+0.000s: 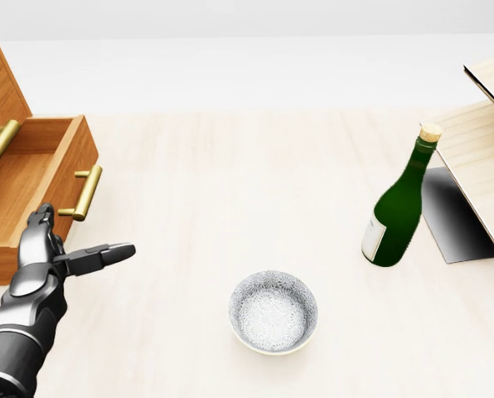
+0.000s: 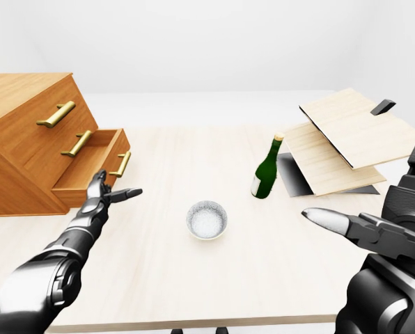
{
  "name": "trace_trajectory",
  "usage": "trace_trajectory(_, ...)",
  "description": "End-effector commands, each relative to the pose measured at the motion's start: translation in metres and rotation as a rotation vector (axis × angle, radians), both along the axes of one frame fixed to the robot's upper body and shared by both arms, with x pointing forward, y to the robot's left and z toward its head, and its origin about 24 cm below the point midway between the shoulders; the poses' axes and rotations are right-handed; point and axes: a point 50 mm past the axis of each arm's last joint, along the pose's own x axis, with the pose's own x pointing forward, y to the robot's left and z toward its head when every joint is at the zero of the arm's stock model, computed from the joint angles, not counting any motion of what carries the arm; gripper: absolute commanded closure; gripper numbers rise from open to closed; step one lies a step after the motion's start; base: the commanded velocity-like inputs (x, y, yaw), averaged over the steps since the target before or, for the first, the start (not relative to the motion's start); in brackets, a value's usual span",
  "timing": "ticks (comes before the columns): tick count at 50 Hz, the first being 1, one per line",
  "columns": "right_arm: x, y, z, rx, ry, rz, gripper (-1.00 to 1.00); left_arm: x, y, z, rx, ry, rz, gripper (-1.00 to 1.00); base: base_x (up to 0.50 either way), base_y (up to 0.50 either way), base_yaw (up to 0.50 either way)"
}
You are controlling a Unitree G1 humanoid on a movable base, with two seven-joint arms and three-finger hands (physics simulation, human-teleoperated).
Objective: Close the bottom drawer of the cabinet.
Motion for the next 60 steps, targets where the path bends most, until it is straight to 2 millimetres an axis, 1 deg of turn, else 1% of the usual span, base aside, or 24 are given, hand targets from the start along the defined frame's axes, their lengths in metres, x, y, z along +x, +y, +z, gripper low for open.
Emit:
trace_trajectory(1,-0.002,0.001,0.001,-0.002,-0.01,0.002,-1.0,0.004,0.023,0.019,-0.004,-0.056,0.112,-1.0,0.0,0.0,0.0)
trace_trajectory(2,0.001,-0.001,0.0,0.001,0.002,-0.001,-1.0,-0.008,0.047,0.013,-0.043,-0.039,0.25,-1.0,0.0,0.0,0.0)
trace_trajectory(3,0.001,-0.001,-0.001,0.002,0.006,-0.002,-1.0,-0.01,0.049,0.012,-0.047,-0.039,0.264,-1.0,0.0,0.0,0.0)
trace_trajectory(22,0.0,-0.001,0.0,0.004,0.001,0.0,-1.0,-0.015,0.059,0.012,-0.045,-0.032,0.349,-1.0,0.0,0.0,0.0)
trace_trajectory(23,0.0,-0.001,0.0,0.004,0.0,0.0,-1.0,-0.015,0.06,0.012,-0.035,-0.029,0.353,-1.0,0.0,0.0,0.0)
trace_trajectory(24,0.0,-0.001,0.0,0.005,0.001,-0.001,-1.0,-0.018,0.063,0.013,0.075,0.0,0.381,-1.0,0.0,0.0,0.0)
trace_trajectory(27,0.0,-0.001,0.0,0.005,0.0,0.0,-1.0,-0.021,0.066,0.011,0.136,0.02,0.4,-1.0,0.0,0.0,0.0)
trace_trajectory(31,0.0,-0.001,0.0,0.004,0.001,0.001,-1.0,-0.021,0.066,0.011,0.11,0.015,0.398,-1.0,0.0,0.0,0.0)
trace_trajectory(36,-0.001,-0.001,0.0,0.005,-0.001,0.0,-1.0,-0.023,0.068,0.011,0.207,0.035,0.416,-1.0,0.0,0.0,0.0)
trace_trajectory(40,-0.001,-0.002,0.0,0.006,0.0,0.0,-1.0,-0.024,0.069,0.011,0.213,0.038,0.423,-1.0,0.0,0.0,0.0)
trace_trajectory(43,-0.002,-0.001,0.001,0.006,-0.008,0.001,-1.0,-0.025,0.071,0.012,0.254,0.043,0.436,-1.0,0.0,0.0,0.0)
trace_trajectory(44,-0.002,-0.001,0.001,0.006,-0.009,0.001,-1.0,-0.026,0.072,0.013,0.304,0.047,0.451,-1.0,0.0,0.0,0.0)
trace_trajectory(45,-0.002,-0.001,0.001,0.005,-0.009,0.001,-1.0,-0.026,0.073,0.015,0.34,0.049,0.441,-1.0,0.0,0.0,0.0)
trace_trajectory(47,-0.001,-0.001,0.001,0.005,-0.008,0.001,-1.0,-0.026,0.073,0.015,0.35,0.049,0.438,-1.0,0.0,0.0,0.0)
trace_trajectory(48,-0.001,-0.001,0.001,0.006,-0.01,0.002,-1.0,-0.025,0.074,0.017,0.392,0.05,0.418,-1.0,0.0,0.0,0.0)
trace_trajectory(50,-0.001,-0.001,0.002,0.007,-0.011,0.003,-1.0,-0.025,0.074,0.016,0.394,0.052,0.418,-1.0,0.0,0.0,0.0)
trace_trajectory(51,-0.001,-0.001,0.001,0.007,-0.01,0.003,-1.0,-0.025,0.074,0.017,0.422,0.054,0.402,-1.0,0.0,0.0,0.0)
trace_trajectory(60,-0.001,-0.002,0.002,0.007,-0.014,0.004,-1.0,-0.025,0.074,0.017,0.42,0.055,0.407,-1.0,0.0,0.0,0.0)
